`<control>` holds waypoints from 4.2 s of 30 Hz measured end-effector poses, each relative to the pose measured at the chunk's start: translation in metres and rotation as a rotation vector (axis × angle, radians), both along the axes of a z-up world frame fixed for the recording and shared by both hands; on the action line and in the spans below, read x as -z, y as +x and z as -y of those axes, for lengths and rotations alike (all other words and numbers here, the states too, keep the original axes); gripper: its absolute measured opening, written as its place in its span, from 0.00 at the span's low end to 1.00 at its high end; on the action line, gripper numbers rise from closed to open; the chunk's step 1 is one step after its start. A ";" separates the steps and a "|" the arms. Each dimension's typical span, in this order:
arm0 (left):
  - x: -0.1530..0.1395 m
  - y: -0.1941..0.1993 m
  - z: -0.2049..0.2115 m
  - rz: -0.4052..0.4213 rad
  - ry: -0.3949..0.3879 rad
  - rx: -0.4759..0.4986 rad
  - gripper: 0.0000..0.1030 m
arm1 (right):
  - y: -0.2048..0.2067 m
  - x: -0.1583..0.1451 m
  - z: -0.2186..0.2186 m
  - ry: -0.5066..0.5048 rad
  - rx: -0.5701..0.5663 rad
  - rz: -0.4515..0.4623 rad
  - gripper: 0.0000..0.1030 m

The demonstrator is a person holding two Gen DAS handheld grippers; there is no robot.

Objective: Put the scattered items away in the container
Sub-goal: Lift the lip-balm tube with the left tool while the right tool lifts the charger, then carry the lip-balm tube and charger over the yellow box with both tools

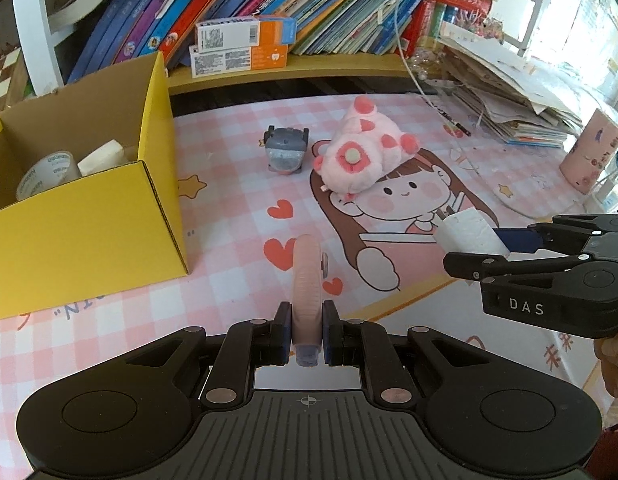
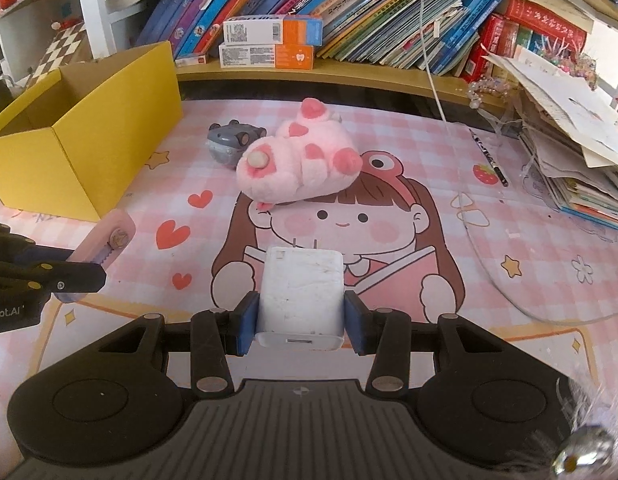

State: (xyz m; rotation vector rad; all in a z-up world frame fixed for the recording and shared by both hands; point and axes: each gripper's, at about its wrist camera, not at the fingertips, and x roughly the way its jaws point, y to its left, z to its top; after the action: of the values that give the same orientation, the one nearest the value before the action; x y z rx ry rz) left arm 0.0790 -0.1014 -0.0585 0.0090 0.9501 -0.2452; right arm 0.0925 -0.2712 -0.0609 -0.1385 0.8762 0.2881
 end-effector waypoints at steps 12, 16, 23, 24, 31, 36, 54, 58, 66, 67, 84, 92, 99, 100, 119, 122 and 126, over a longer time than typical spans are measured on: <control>-0.005 -0.020 -0.002 0.008 -0.002 0.032 0.13 | -0.028 -0.005 -0.001 -0.001 0.031 0.011 0.41; -0.006 -0.027 -0.005 0.012 -0.008 0.043 0.13 | -0.038 -0.008 -0.004 -0.005 0.040 0.017 0.41; -0.009 -0.037 -0.015 0.022 -0.020 0.058 0.13 | -0.052 -0.013 -0.015 -0.014 0.048 0.026 0.41; -0.010 -0.039 -0.016 0.024 -0.021 0.059 0.13 | -0.054 -0.014 -0.016 -0.016 0.048 0.027 0.41; -0.015 -0.049 -0.030 0.035 -0.029 0.070 0.13 | -0.066 -0.018 -0.032 -0.023 0.050 0.035 0.41; -0.017 -0.054 -0.042 0.041 -0.035 0.072 0.13 | -0.072 -0.021 -0.044 -0.027 0.051 0.039 0.41; -0.022 -0.065 -0.084 0.060 -0.043 0.103 0.13 | -0.092 -0.027 -0.086 -0.032 0.078 0.056 0.41; -0.022 -0.066 -0.091 0.062 -0.047 0.114 0.13 | -0.095 -0.027 -0.094 -0.035 0.087 0.057 0.41; -0.023 -0.068 -0.107 0.072 -0.060 0.123 0.13 | -0.099 -0.030 -0.114 -0.045 0.084 0.061 0.41; -0.024 -0.069 -0.109 0.074 -0.063 0.123 0.13 | -0.100 -0.030 -0.116 -0.046 0.081 0.062 0.41; -0.037 -0.072 -0.164 0.129 -0.144 0.014 0.13 | -0.098 -0.045 -0.155 -0.078 0.006 0.089 0.41; -0.040 -0.073 -0.182 0.142 -0.191 -0.032 0.13 | -0.091 -0.049 -0.168 -0.090 -0.040 0.073 0.41; -0.037 -0.075 -0.199 0.139 -0.234 -0.080 0.13 | -0.083 -0.056 -0.181 -0.080 -0.089 0.053 0.41; -0.037 -0.076 -0.202 0.139 -0.240 -0.086 0.13 | -0.082 -0.057 -0.183 -0.079 -0.097 0.050 0.41; -0.065 -0.078 -0.227 0.232 -0.287 -0.174 0.13 | -0.060 -0.092 -0.207 -0.033 -0.227 0.099 0.41; -0.068 -0.076 -0.226 0.244 -0.291 -0.175 0.13 | -0.058 -0.097 -0.210 -0.026 -0.243 0.109 0.41; -0.072 -0.073 -0.227 0.259 -0.287 -0.176 0.13 | -0.053 -0.104 -0.213 -0.016 -0.256 0.128 0.41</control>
State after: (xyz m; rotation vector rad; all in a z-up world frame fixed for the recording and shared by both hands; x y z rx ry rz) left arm 0.0060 0.1256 0.0138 -0.2989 0.6473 -0.2102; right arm 0.0398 -0.0580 0.0426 -0.2816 0.7341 0.5057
